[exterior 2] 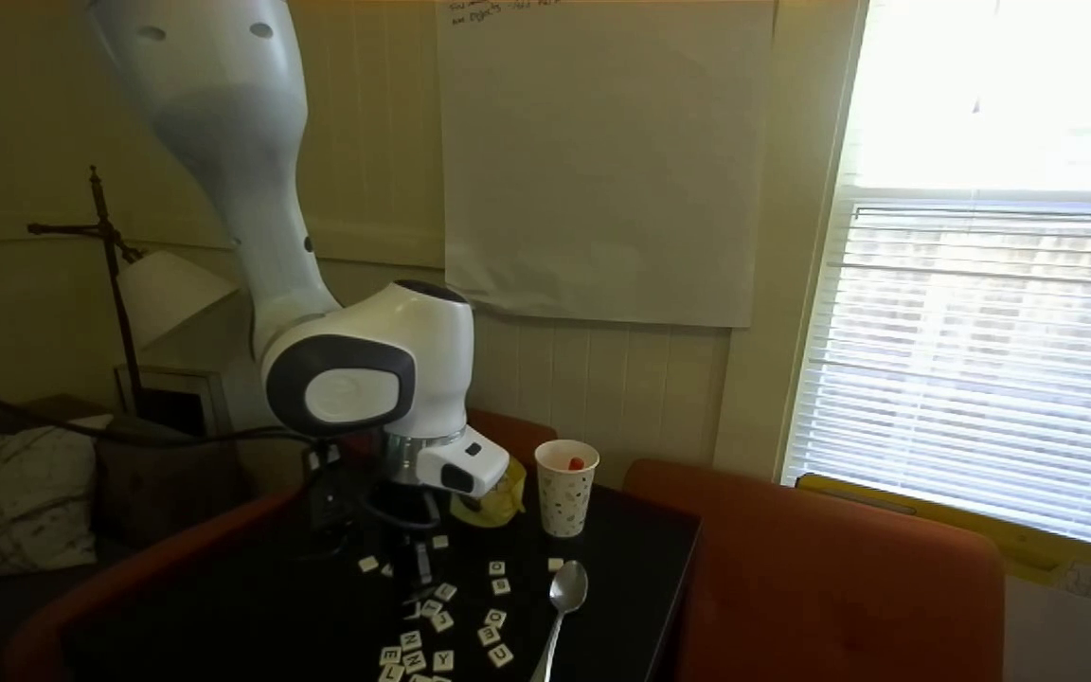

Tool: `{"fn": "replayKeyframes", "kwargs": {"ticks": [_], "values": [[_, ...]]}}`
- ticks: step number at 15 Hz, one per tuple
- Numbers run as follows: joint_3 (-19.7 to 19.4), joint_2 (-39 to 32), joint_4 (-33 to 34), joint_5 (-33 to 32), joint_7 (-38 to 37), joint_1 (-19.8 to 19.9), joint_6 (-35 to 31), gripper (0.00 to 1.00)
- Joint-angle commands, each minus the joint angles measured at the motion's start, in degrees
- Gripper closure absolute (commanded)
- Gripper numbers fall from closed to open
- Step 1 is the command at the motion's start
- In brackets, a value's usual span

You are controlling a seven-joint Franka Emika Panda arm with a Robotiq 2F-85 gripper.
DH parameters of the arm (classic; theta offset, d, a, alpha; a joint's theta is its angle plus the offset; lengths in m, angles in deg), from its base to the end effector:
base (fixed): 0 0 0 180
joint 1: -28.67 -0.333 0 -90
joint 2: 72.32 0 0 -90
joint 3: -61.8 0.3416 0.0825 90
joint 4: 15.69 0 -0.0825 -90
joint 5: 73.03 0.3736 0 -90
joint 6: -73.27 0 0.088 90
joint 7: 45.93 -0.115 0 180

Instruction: Move the letter E and T forward to spell the word VIOLET

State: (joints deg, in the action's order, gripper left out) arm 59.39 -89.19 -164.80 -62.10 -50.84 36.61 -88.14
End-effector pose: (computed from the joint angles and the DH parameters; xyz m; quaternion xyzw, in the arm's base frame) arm 0.4177 -0.0865 0.1718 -0.9740 0.2220 0.0380 0.0225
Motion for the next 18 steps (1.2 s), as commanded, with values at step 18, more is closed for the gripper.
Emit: {"fn": "replayKeyframes", "kwargs": {"ticks": [18], "values": [[-2.20, -4.00, 3.89, 0.34, -9.36, -2.67, -0.57, 0.97]]}}
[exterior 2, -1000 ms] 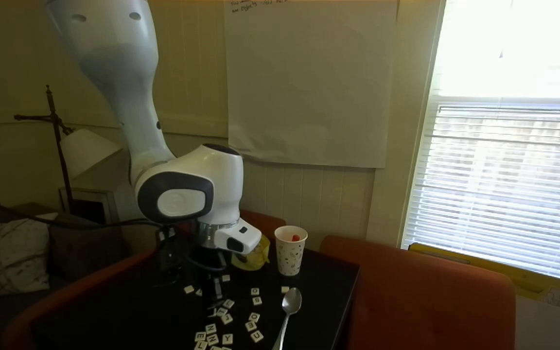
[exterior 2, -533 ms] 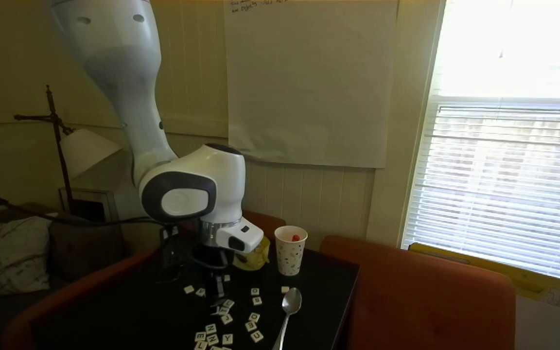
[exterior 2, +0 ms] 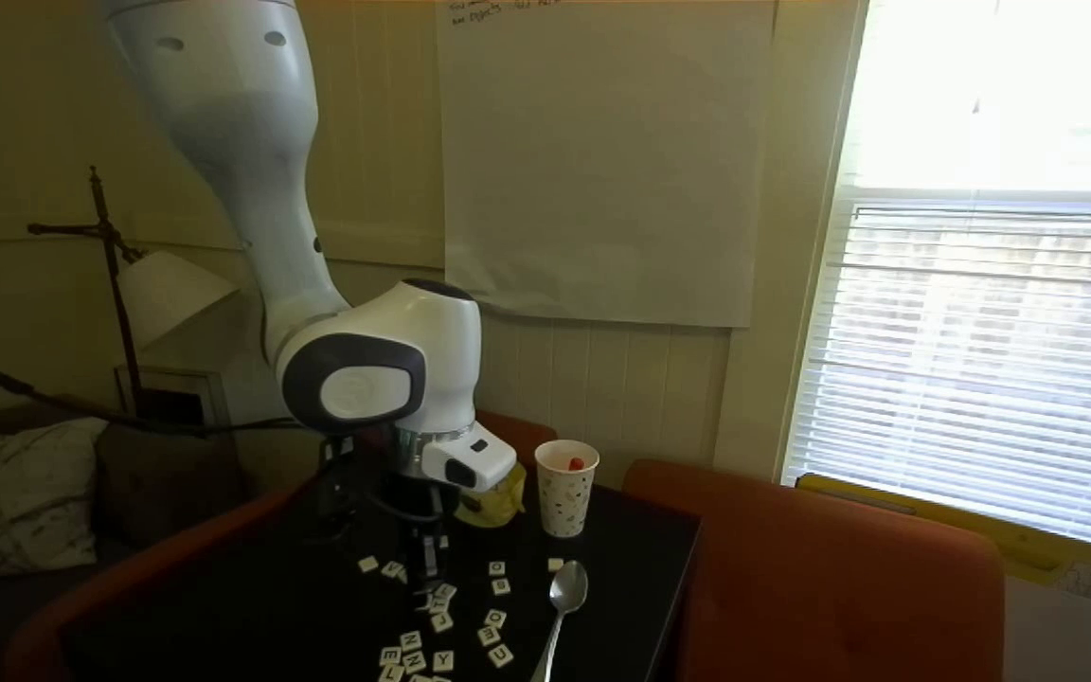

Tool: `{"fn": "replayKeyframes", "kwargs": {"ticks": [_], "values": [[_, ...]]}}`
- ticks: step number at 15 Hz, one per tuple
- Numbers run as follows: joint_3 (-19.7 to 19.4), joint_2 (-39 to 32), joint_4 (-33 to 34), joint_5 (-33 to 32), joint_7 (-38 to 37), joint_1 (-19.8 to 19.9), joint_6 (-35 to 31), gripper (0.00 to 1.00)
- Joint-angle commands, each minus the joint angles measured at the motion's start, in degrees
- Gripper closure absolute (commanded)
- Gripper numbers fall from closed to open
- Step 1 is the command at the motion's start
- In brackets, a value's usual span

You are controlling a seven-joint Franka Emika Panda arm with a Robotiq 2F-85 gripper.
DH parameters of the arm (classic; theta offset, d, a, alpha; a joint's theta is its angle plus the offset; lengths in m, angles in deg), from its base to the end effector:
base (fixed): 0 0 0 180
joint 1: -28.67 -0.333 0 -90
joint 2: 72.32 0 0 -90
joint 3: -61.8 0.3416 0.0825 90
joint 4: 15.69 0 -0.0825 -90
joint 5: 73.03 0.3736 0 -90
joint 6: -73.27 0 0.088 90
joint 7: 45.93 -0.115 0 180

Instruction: Move the letter E and T forward to spell the word VIOLET

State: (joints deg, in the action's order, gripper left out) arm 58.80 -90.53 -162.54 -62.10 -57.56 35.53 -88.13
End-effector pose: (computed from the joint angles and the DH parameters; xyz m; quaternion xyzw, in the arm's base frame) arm 0.4326 -0.0857 0.1718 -0.9610 0.2741 0.0312 0.0188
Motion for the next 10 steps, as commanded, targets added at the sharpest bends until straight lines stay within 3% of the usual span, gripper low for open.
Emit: {"fn": "replayKeyframes", "kwargs": {"ticks": [1, 10], "values": [[-2.05, -2.84, 1.77, 0.23, -3.40, -1.86, -0.76, 0.97], [-5.28, -3.58, 2.95, 0.15, -7.08, -2.80, -0.60, 0.97]]}}
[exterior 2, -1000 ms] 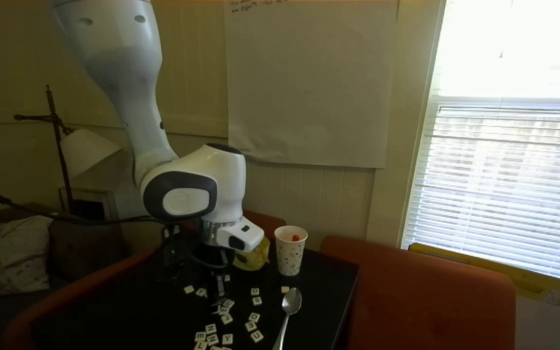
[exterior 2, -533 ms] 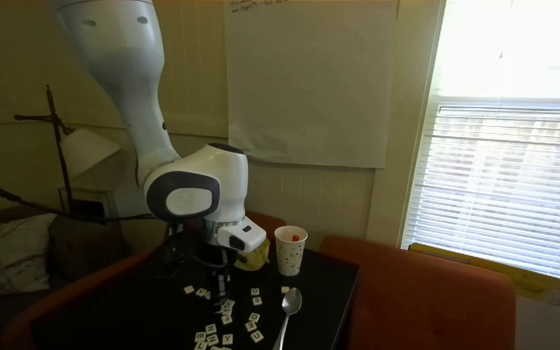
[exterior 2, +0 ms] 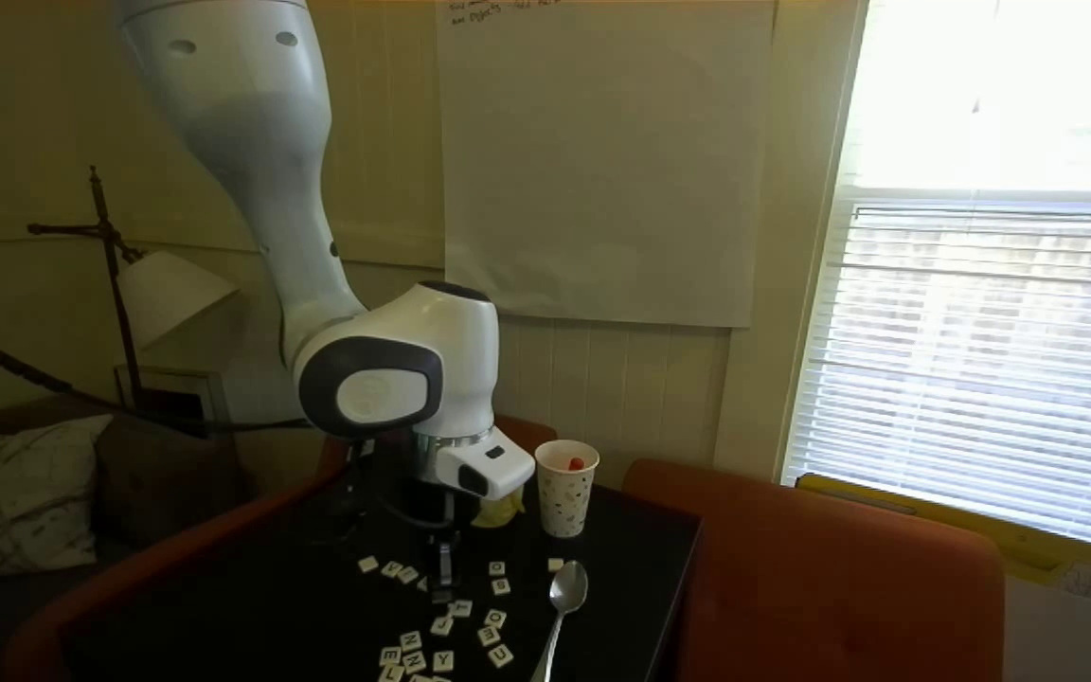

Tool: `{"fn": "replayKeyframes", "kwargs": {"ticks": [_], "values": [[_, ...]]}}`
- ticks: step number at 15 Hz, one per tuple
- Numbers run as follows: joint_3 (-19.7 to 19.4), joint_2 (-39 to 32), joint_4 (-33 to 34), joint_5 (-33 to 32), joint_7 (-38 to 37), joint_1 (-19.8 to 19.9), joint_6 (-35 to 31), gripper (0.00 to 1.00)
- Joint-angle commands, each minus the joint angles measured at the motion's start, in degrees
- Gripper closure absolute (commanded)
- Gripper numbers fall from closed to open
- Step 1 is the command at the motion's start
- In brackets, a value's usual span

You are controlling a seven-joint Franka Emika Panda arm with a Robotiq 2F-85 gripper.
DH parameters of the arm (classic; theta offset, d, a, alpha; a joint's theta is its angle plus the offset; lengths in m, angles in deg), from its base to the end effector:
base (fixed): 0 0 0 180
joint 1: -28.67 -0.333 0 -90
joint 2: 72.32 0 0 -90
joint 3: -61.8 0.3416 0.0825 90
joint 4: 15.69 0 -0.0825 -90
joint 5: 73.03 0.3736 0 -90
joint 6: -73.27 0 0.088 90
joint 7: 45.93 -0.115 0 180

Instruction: Move the letter E and T forward to spell the word VIOLET

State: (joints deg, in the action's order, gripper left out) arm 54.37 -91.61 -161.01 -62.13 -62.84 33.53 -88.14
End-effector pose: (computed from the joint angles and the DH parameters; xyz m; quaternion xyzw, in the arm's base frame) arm 0.4376 -0.1081 0.1716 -0.9415 0.3359 0.0248 0.0055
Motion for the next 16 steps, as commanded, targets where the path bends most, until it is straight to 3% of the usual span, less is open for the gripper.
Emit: {"fn": "replayKeyframes", "kwargs": {"ticks": [1, 4, 12, 16], "values": [[-0.51, -2.58, 1.48, 0.73, -1.92, -0.66, -0.67, 0.97], [-0.10, -2.87, 1.54, 1.96, -3.75, -0.73, -1.58, 0.97], [-4.05, -4.43, 2.27, 2.98, -17.72, -4.73, -5.21, 0.97], [-1.56, -3.70, 2.74, 8.98, -22.24, -2.34, -2.36, 0.97]]}}
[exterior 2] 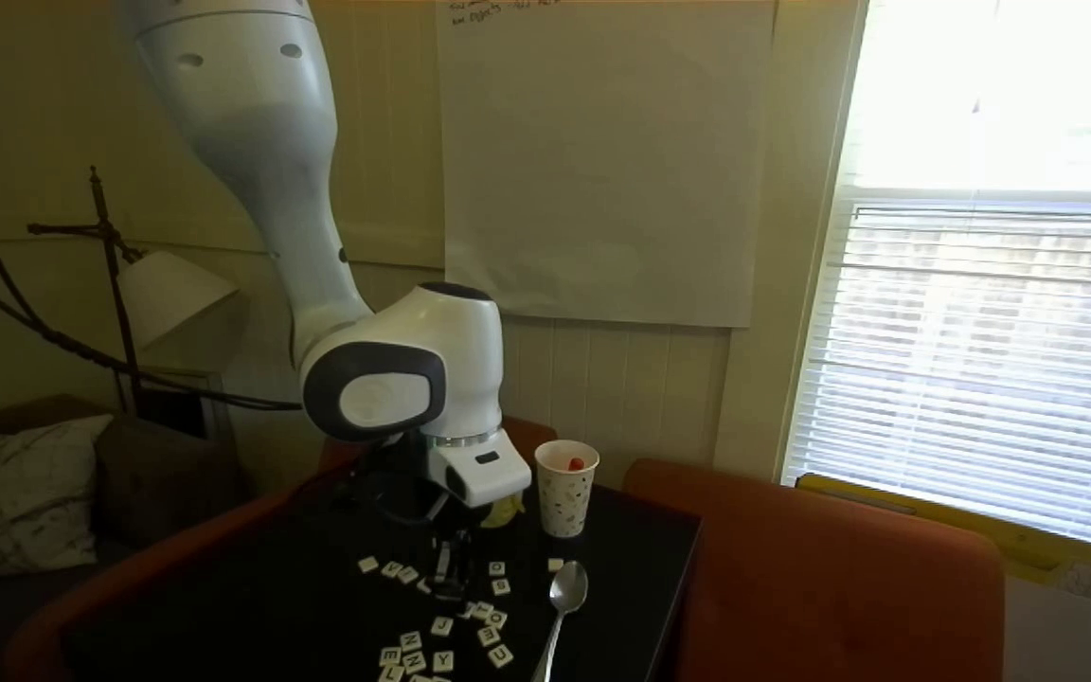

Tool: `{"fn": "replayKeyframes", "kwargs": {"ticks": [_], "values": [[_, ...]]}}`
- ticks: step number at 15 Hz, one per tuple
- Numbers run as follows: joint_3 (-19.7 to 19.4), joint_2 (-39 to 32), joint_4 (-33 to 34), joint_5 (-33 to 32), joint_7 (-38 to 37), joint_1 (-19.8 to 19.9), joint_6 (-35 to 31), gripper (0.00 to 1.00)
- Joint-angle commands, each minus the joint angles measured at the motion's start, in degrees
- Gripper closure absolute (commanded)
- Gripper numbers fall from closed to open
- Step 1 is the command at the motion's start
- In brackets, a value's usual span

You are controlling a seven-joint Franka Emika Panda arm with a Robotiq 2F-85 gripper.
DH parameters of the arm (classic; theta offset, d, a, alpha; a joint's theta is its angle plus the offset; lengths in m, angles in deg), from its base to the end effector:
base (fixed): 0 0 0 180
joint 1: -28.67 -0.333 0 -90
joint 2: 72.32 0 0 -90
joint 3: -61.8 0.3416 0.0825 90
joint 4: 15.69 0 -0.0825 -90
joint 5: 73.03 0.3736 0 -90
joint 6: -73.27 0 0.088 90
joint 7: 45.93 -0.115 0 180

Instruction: Move the letter E and T forward to spell the word VIOLET

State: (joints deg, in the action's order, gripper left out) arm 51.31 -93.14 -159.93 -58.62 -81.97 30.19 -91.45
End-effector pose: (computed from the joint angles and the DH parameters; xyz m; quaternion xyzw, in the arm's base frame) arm 0.4474 -0.1143 0.1711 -0.8604 0.5096 -0.0035 0.0017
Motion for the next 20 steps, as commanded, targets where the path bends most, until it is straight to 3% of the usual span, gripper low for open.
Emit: {"fn": "replayKeyframes", "kwargs": {"ticks": [1, 4, 7, 8, 9, 11, 20], "values": [[2.48, -1.74, 1.47, 8.00, -3.48, 2.08, 0.56, 0.96], [5.70, -0.65, 1.57, 16.02, -3.51, 5.47, 1.18, 0.96], [11.39, 0.98, 1.80, 26.97, 0.23, 11.13, 2.20, 0.96], [6.60, 0.18, 1.19, 21.48, -1.86, 6.11, 0.93, 0.96], [9.14, 0.23, 1.26, 23.33, -1.45, 8.63, 0.71, 0.96], [10.37, 0.26, 1.41, 24.55, -1.32, 9.92, 0.80, 0.96], [10.55, 0.26, 1.46, 24.91, -1.32, 10.13, 0.90, 0.96]]}}
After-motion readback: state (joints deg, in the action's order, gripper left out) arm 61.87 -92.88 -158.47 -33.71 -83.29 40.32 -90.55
